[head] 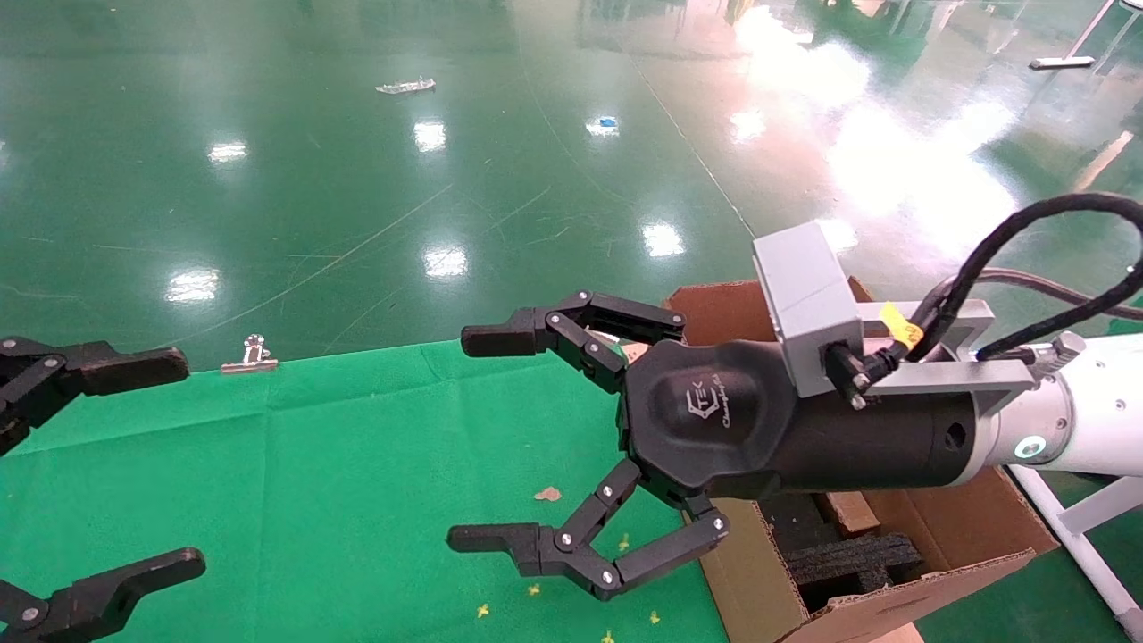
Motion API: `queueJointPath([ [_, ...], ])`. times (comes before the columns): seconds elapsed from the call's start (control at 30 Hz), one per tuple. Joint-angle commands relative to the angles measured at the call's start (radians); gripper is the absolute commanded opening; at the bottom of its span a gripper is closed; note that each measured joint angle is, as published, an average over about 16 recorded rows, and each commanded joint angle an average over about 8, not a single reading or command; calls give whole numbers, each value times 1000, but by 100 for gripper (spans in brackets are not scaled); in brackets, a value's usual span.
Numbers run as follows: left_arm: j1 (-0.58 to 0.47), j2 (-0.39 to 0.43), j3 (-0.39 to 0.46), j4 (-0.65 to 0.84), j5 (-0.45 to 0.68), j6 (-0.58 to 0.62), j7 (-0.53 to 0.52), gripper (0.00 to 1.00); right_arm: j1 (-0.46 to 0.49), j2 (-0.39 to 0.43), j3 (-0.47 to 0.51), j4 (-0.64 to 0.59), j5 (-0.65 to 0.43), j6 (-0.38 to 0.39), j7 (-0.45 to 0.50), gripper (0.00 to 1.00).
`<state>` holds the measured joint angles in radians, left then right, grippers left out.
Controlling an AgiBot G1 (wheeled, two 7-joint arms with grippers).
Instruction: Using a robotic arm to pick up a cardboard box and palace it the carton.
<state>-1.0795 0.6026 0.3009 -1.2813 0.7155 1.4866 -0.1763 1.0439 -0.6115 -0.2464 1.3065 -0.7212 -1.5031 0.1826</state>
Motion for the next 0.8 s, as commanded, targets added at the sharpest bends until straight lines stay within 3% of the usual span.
queueJointPath([
  [0.03,0,0,0,0,0,0,0,100,0,0,1,0,1,0,0,100],
  [0.8,0,0,0,0,0,0,0,100,28,0,-30,-21,-8,7,5,100],
])
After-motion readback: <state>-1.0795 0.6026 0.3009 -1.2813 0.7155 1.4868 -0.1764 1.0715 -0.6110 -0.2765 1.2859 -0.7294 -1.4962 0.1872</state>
